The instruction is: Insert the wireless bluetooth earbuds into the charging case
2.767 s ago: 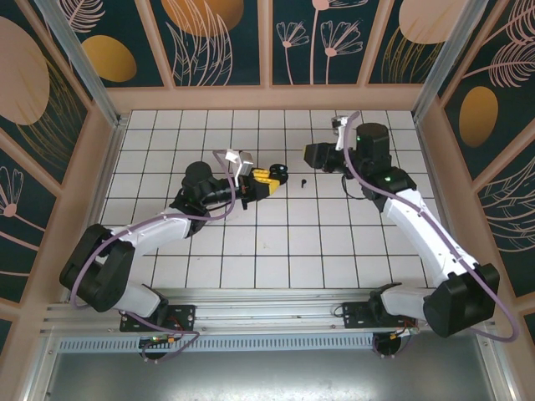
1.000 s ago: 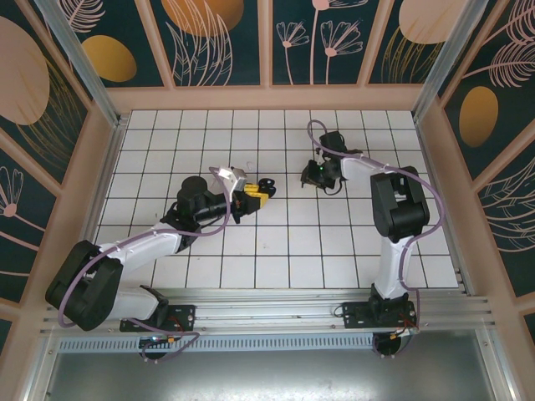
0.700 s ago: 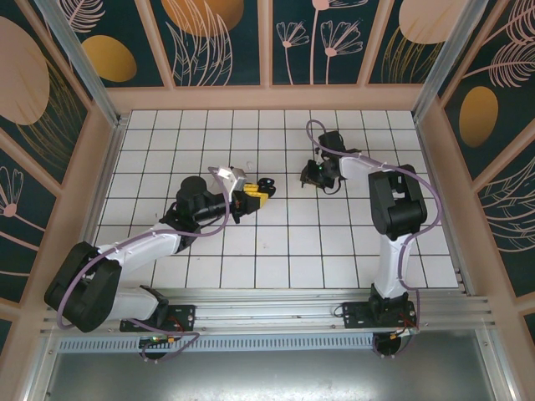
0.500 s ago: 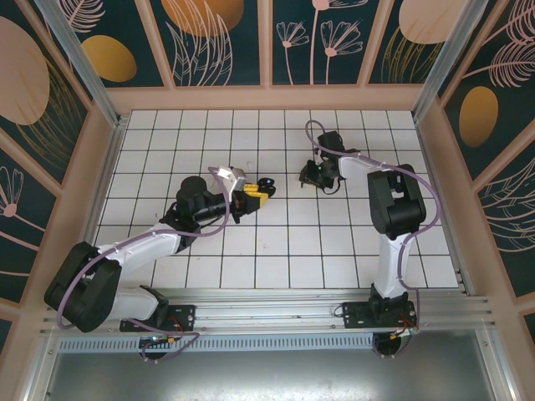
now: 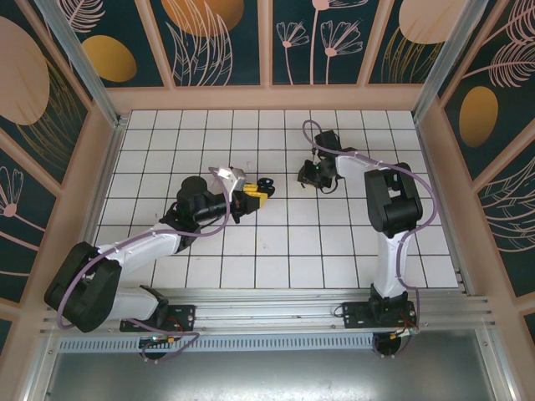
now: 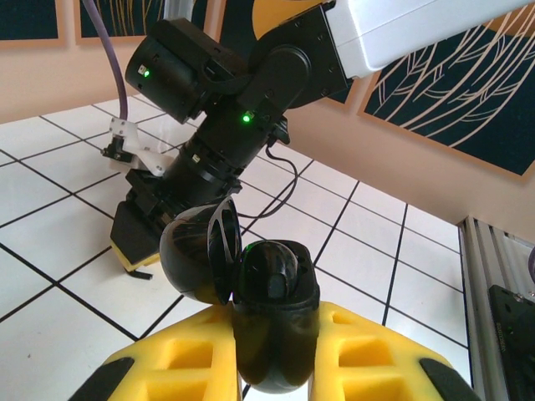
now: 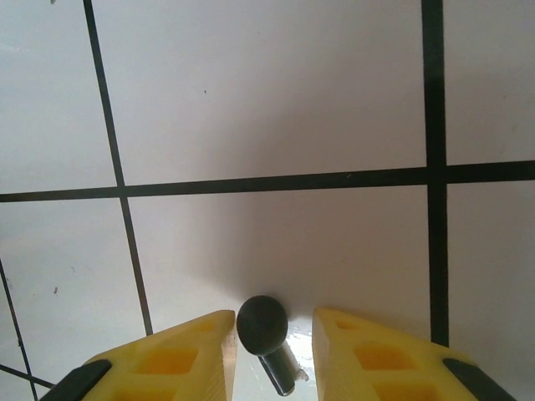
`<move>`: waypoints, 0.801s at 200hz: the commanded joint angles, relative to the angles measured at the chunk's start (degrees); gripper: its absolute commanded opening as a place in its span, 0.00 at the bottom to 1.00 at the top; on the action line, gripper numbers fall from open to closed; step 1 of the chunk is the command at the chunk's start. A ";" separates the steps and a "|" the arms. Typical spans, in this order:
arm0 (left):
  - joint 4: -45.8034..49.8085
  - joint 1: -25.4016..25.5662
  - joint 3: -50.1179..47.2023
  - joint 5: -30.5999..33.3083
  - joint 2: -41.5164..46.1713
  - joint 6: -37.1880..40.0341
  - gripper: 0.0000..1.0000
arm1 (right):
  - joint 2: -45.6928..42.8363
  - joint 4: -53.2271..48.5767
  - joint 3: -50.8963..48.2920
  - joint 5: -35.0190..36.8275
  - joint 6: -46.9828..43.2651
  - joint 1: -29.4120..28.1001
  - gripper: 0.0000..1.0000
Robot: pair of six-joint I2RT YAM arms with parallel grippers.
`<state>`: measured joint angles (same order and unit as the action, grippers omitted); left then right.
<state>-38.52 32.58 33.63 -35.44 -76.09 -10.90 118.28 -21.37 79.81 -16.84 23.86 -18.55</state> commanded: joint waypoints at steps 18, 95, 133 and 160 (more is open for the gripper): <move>1.28 0.20 0.59 0.37 2.20 1.76 0.00 | 2.15 -3.04 2.78 0.96 -2.14 -0.85 0.28; 0.66 0.21 -0.39 0.50 2.89 1.23 0.00 | 2.56 -5.80 5.26 3.47 -3.72 -2.37 0.18; 0.82 0.16 -0.16 -0.10 2.37 1.15 0.00 | 1.77 -5.82 5.34 3.14 -3.97 -2.37 0.12; 0.73 0.16 -0.14 -0.42 2.15 0.96 0.00 | 0.53 -4.71 4.07 2.13 -3.99 -2.25 0.10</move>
<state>-37.17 32.58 33.45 -35.33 -74.43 -10.50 119.90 -25.32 83.96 -14.41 20.69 -20.69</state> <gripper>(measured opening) 0.162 0.111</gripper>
